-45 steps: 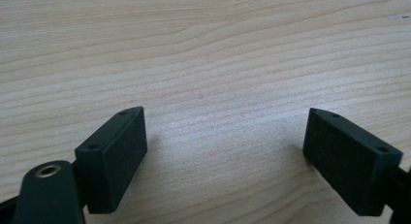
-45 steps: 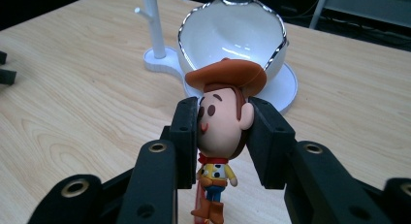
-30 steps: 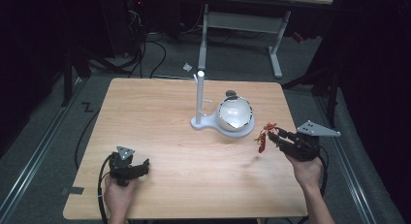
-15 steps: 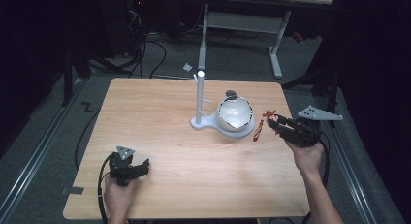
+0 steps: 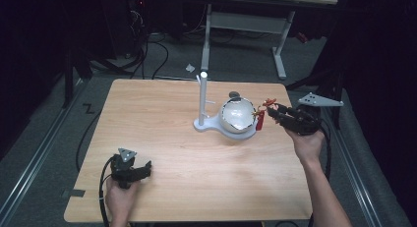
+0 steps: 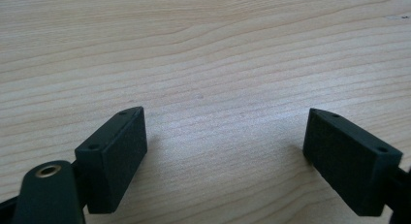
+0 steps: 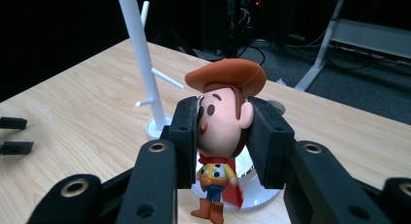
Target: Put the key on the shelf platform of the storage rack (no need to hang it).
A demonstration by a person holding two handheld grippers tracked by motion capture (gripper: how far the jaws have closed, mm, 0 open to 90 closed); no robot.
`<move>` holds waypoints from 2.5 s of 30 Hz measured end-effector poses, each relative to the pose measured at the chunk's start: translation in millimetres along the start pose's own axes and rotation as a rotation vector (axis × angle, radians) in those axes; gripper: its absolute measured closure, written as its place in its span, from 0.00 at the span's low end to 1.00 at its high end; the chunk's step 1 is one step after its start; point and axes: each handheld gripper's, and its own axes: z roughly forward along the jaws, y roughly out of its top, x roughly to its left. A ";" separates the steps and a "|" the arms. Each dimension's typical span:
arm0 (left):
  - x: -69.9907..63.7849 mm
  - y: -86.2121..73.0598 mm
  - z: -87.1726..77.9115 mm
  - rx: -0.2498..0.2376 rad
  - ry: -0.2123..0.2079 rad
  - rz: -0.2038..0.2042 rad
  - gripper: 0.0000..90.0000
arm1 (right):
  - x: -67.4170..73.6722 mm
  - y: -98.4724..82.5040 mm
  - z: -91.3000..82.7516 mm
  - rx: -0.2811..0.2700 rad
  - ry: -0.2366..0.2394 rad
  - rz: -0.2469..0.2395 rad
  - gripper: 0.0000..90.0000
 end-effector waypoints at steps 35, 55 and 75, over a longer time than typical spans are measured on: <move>-0.1 0.0 0.0 0.000 0.000 -0.001 0.18 | -12.2 7.4 56.1 0.042 -0.009 0.020 0.74; 0.9 0.4 -0.1 0.002 -0.005 0.014 0.18 | -0.4 -5.0 91.4 0.118 0.039 0.006 0.74; 0.9 0.4 0.0 0.001 -0.005 0.014 0.18 | 1.9 -30.8 127.5 0.204 0.044 0.027 0.74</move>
